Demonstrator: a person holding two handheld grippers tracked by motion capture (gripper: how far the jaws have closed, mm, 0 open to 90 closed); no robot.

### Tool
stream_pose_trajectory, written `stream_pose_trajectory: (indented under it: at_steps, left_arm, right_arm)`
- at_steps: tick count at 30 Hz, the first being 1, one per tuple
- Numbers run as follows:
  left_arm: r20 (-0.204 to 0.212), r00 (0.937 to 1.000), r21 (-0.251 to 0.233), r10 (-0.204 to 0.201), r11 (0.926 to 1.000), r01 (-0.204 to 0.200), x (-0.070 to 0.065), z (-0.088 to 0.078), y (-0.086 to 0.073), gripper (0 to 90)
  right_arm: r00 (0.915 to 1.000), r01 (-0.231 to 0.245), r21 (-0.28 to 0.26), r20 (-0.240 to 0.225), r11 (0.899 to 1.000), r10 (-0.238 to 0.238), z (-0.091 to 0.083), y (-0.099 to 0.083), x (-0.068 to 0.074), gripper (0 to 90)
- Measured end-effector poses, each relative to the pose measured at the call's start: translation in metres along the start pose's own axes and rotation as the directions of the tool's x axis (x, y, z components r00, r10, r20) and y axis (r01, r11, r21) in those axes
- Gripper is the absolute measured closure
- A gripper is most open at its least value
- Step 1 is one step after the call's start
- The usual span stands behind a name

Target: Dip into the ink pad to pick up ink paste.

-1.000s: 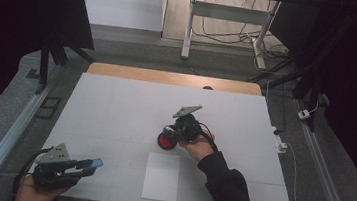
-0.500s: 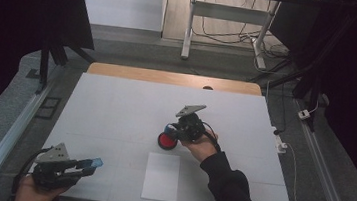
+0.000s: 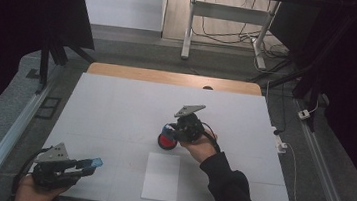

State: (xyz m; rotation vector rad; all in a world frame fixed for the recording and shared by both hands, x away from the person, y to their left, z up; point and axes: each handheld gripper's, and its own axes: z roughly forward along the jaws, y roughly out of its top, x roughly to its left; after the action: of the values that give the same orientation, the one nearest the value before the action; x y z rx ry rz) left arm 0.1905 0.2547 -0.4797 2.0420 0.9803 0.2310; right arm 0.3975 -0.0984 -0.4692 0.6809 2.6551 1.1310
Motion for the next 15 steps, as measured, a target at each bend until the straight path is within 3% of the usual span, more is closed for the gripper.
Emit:
stream_pose_trajectory:
  at_steps: [15]
  left_arm:
    - [0.0,1.0,0.0,0.0,1.0,0.0,0.0,0.0,0.0,68.3]
  right_arm:
    - [0.9999,0.013,0.045,-0.01,0.999,-0.013,0.014,-0.005,0.003,70.6]
